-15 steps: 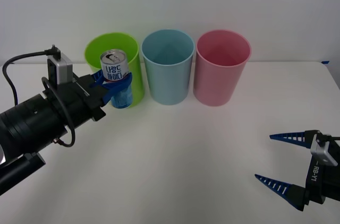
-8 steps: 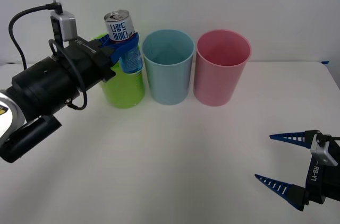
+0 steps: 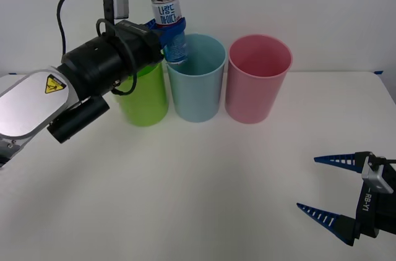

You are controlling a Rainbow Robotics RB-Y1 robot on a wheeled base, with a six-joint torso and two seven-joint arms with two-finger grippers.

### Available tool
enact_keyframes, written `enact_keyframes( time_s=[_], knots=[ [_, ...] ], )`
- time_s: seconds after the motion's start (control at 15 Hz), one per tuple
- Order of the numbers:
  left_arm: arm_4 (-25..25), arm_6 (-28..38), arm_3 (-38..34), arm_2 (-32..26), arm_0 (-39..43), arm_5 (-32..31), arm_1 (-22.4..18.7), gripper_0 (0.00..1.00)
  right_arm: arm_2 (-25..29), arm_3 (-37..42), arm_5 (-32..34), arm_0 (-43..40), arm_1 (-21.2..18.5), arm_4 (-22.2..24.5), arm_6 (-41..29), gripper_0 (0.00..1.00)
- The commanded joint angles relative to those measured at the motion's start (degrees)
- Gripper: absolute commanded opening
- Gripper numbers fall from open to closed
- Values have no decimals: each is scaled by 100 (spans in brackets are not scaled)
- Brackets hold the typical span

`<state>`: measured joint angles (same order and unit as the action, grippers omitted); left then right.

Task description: Put cans in the blue bin and PET bottles in the pink bin and trash in the green bin.

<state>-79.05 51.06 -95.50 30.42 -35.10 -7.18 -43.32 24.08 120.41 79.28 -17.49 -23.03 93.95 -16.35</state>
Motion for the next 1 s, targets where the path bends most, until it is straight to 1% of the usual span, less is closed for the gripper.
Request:
enact_keyframes(
  time_s=[0.07,0.2,0.53,1.0],
  knots=[
    [-41,-70,629,131,-436,41,386,0,0,0,0,0,0,0,0,100],
    [-94,-122,1007,131,-665,-29,614,0,0,0,0,0,0,0,0,100],
    [-313,-324,1815,131,-1016,-38,1018,0,0,0,0,0,0,0,0,100],
    [-410,-324,1868,140,-1025,-135,1045,0,0,0,0,0,0,0,0,100]
  ],
)
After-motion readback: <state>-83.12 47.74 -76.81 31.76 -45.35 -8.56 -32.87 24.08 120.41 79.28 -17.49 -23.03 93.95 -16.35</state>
